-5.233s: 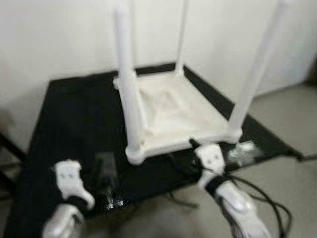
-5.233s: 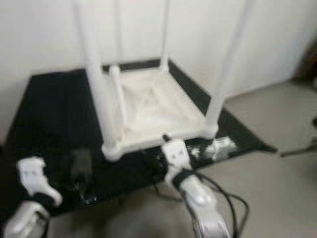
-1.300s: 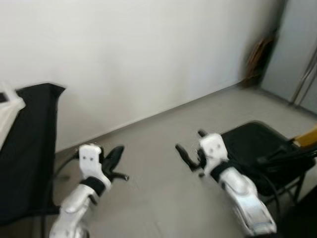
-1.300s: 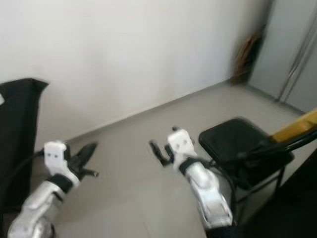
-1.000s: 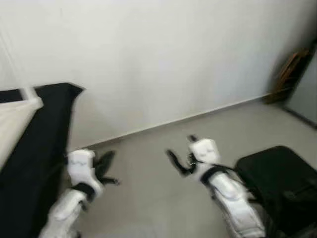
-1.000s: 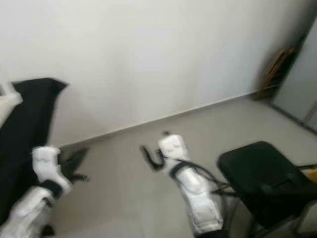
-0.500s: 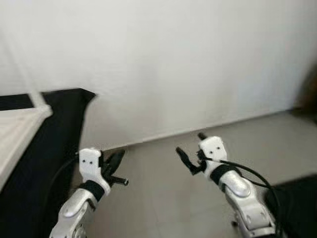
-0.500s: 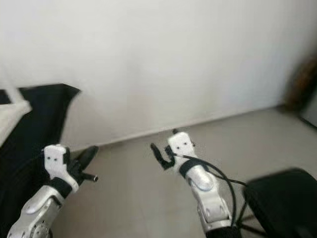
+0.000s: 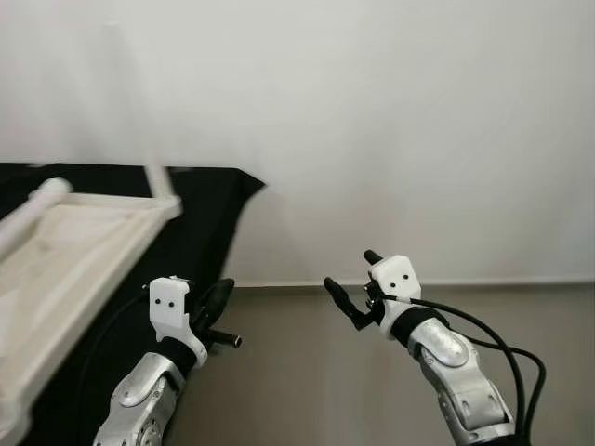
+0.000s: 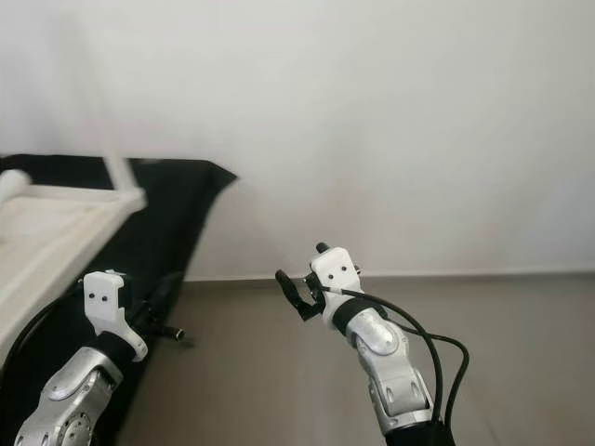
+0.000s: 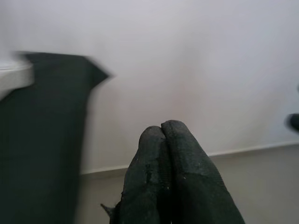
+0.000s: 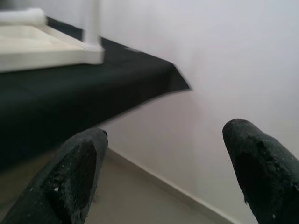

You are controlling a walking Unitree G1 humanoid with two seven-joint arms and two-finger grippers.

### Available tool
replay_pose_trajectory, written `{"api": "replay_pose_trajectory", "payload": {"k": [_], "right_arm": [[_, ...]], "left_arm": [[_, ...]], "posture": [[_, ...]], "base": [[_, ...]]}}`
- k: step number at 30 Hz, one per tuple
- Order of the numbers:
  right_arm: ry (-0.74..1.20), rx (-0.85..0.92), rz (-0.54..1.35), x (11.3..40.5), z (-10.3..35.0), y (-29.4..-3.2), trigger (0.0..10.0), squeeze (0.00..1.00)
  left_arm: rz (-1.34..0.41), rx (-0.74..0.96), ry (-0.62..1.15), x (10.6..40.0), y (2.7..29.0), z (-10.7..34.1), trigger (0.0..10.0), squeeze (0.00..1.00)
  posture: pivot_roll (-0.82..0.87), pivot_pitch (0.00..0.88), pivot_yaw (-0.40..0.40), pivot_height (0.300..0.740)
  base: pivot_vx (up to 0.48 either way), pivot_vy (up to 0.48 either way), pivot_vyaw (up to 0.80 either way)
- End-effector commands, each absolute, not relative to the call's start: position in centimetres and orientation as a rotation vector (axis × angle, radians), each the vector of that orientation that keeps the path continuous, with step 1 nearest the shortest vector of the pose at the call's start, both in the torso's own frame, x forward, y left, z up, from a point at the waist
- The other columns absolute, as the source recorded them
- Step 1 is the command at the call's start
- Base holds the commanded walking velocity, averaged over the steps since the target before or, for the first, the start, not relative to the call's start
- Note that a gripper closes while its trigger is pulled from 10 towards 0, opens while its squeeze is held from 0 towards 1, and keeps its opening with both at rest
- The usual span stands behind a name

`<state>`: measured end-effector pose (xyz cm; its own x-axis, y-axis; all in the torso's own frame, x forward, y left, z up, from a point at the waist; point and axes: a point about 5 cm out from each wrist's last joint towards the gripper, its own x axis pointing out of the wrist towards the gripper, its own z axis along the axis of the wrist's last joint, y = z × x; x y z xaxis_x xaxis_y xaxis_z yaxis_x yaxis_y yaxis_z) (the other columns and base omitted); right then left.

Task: Building children table

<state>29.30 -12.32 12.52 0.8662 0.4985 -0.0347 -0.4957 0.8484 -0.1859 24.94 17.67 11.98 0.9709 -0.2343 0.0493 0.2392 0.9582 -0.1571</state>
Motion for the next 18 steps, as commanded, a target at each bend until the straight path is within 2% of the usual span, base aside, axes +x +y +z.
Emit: {"api": "replay_pose_trajectory", "payload": {"k": [1, 18], "right_arm": [[-0.007, -0.198, 0.504, 29.18, 12.34, -13.26, 10.0, 0.00], [-0.009, -0.191, 0.512, 29.16, 12.41, -13.30, 10.0, 0.00]], "left_arm": [[-0.254, -0.157, -0.042, 25.14, 17.31, 12.34, 10.0, 0.00], [-0.268, -0.119, -0.046, 25.14, 17.07, 12.52, 10.0, 0.00]], "posture": [[-0.09, 0.000, 0.010, 0.740], [-0.09, 0.000, 0.011, 0.740]], "base": [[0.345, 0.000, 0.00], [0.345, 0.000, 0.00]]}}
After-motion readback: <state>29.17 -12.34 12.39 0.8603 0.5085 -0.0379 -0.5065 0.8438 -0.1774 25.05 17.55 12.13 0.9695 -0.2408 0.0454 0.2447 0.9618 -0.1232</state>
